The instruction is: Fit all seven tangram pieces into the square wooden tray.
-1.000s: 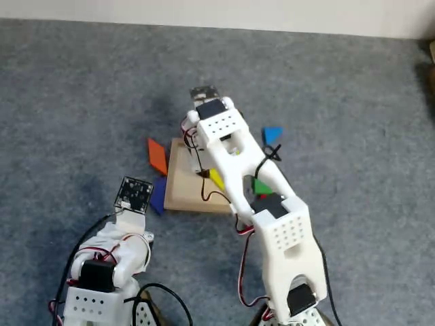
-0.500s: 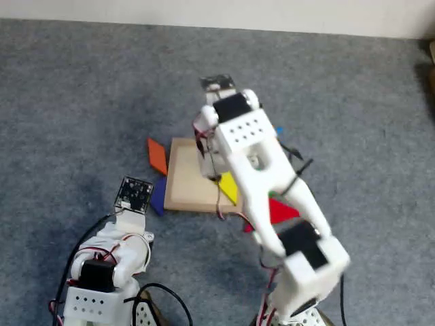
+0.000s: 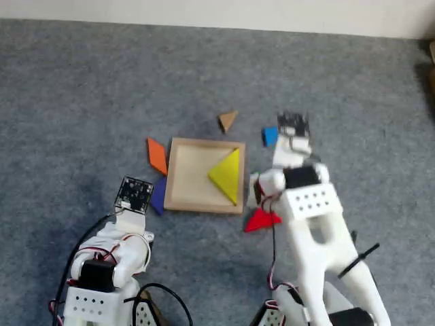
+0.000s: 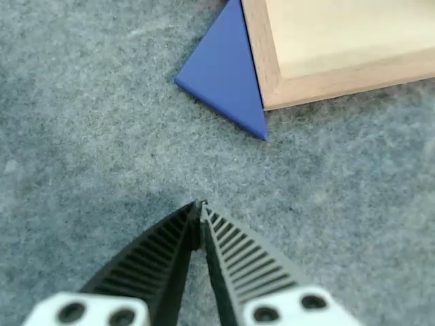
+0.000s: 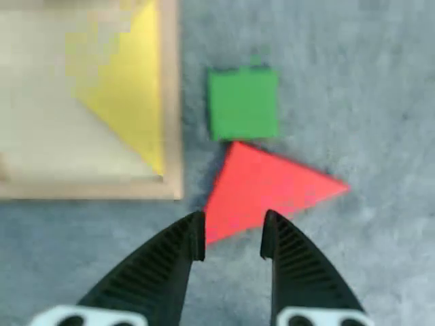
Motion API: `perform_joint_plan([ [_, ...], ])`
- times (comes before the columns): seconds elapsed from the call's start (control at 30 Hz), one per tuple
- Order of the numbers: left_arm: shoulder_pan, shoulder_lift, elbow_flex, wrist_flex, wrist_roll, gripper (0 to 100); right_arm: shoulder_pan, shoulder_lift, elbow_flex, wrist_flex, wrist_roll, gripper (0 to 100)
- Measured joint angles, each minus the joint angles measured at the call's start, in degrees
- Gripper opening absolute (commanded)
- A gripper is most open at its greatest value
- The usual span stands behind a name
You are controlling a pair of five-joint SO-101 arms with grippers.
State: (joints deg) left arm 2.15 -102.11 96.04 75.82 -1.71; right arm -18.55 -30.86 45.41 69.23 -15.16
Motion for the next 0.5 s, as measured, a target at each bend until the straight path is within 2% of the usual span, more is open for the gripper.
perform_joint_plan([
  [0.1,0.0,0.0,0.0,0.0,0.0,1,1.23,-0.53,6.86,-0.18,0.0,13.4],
  [0.27,0.0,0.0,0.0,0.0,0.0,1,5.1,0.79,7.74,-3.16,0.0,13.4],
  [0.5,0.0,0.0,0.0,0.0,0.0,1,9.32,14.42,6.68,-9.14,0.0,13.4],
])
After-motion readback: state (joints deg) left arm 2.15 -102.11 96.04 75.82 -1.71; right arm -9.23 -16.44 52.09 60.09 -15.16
